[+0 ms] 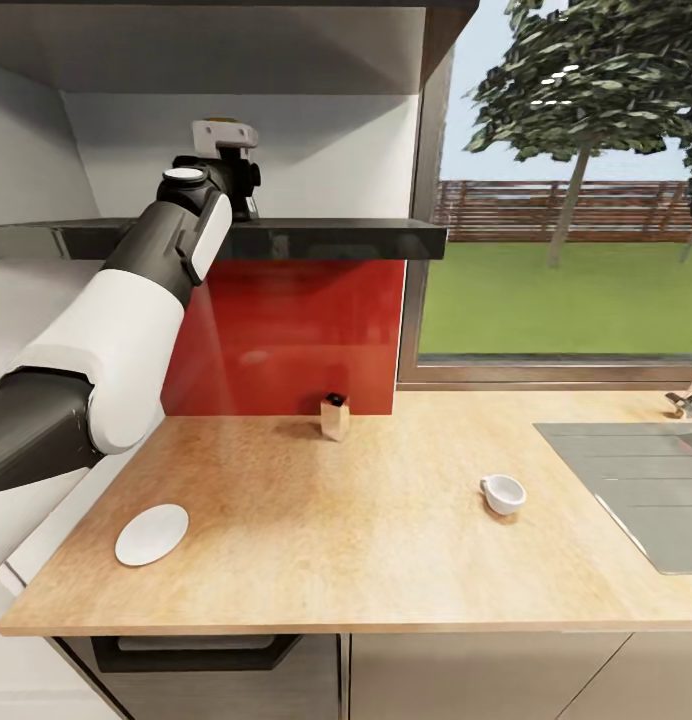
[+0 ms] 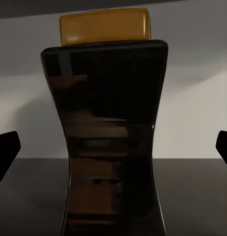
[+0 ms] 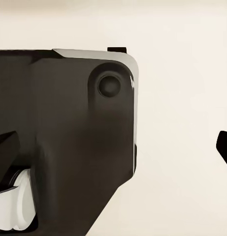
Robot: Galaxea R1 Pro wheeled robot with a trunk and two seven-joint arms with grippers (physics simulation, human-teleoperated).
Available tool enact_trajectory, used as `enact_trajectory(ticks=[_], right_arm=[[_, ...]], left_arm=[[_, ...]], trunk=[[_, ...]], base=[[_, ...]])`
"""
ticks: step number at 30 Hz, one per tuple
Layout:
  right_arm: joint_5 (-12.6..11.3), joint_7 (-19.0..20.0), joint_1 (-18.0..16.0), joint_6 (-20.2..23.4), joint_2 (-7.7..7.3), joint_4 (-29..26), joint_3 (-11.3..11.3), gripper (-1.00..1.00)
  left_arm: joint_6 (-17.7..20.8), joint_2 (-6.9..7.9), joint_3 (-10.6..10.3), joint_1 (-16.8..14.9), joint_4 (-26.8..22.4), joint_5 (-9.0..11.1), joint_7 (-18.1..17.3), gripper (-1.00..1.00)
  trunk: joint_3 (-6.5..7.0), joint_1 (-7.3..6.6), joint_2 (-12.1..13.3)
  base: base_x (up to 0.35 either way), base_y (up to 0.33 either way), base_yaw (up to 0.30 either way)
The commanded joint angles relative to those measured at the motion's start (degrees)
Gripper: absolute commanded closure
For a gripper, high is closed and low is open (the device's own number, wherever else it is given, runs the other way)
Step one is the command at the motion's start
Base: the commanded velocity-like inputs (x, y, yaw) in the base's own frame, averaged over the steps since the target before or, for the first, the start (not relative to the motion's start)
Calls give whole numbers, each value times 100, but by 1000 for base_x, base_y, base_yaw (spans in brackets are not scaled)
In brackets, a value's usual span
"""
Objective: Set up a coffee station on the kitchen countertop: keep the coffee maker on the countertop, move the bottle of coffee from the kitchen shelf to the counter next to the coffee maker, place a paper coffee filter on top of the coffee maker, put the saucer next to the coffee maker with the coffee cup on the saucer, and place the electric kettle next to the coffee maker.
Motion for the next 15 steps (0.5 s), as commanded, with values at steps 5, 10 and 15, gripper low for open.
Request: enact_trajectory(ticks=[5,10,15], right_arm=[[56,18,-5,-20,-2,4,-51,-100],[58,18,-5,-20,-2,4,-51,-100],[54,18,-5,-20,-2,4,-51,-100]], left_arm=[[39,3,17,-5,-6,-17,25,-100],[35,3,74,-4,-6,-20,21,-100],[34,3,80,0,-6,-17,19,-100]], trunk=[[-13,3,-13],[-13,3,-13],[-13,3,-13]], base=[[88,0,0],[98,0,0],[12,0,0]])
